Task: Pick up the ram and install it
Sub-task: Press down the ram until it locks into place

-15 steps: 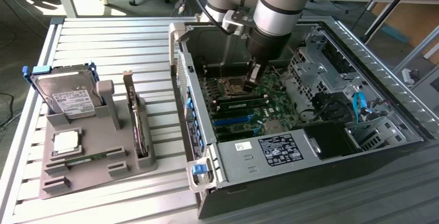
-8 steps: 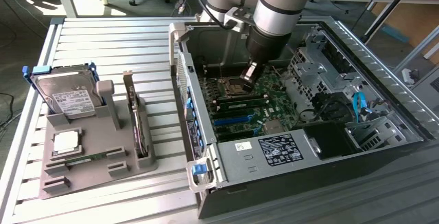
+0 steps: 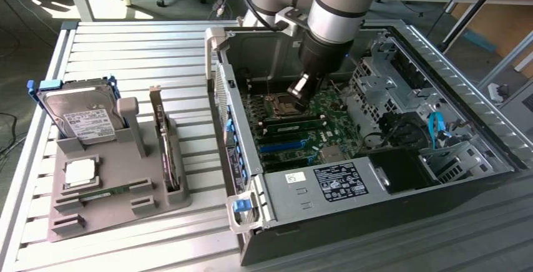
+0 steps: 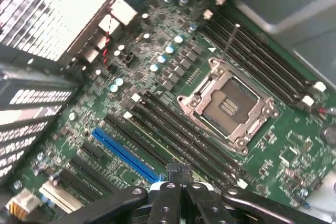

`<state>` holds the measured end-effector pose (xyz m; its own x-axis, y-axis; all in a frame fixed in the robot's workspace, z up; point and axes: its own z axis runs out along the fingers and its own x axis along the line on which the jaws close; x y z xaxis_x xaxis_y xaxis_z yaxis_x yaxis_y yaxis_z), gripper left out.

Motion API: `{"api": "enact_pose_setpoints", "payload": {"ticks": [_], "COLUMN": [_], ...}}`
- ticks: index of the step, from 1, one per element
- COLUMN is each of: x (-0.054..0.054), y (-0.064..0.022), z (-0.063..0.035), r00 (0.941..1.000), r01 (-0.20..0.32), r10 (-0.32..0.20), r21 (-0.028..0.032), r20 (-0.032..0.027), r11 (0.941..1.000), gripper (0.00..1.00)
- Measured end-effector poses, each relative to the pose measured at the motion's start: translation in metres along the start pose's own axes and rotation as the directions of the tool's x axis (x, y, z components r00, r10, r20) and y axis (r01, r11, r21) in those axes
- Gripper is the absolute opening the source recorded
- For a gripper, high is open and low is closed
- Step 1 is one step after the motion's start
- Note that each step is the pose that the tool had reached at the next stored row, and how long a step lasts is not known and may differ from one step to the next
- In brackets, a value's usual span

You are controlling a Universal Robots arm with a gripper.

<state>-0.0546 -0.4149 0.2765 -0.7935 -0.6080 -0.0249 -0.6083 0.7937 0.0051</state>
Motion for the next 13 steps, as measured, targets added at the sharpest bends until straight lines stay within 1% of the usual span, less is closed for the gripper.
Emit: {"api": "enact_pose_setpoints", "payload": {"ticks": [1, 3, 6, 7, 9, 13], "x": [0.0, 0.0, 0.0, 0.0, 0.0, 0.0], "y": [0.0, 0.0, 0.0, 0.0, 0.0, 0.0], "z": [0.0, 0.0, 0.0, 0.0, 0.0, 0.0], "r00": [0.9996, 0.998, 0.9916, 0.9897, 0.9843, 0.9692], "r01": [-0.03, -0.064, -0.129, -0.143, -0.176, -0.246], "r10": [0.03, 0.064, 0.129, 0.143, 0.176, 0.246], "r21": [0.0008, 0.0016, 0.0032, 0.0035, 0.0043, 0.006], "r20": [0.0001, 0.0004, 0.0008, 0.001, 0.0013, 0.0021], "r11": [0.9996, 0.998, 0.9916, 0.9897, 0.9843, 0.9692], "gripper": [0.11, 0.11, 0.11, 0.11, 0.11, 0.11]}}
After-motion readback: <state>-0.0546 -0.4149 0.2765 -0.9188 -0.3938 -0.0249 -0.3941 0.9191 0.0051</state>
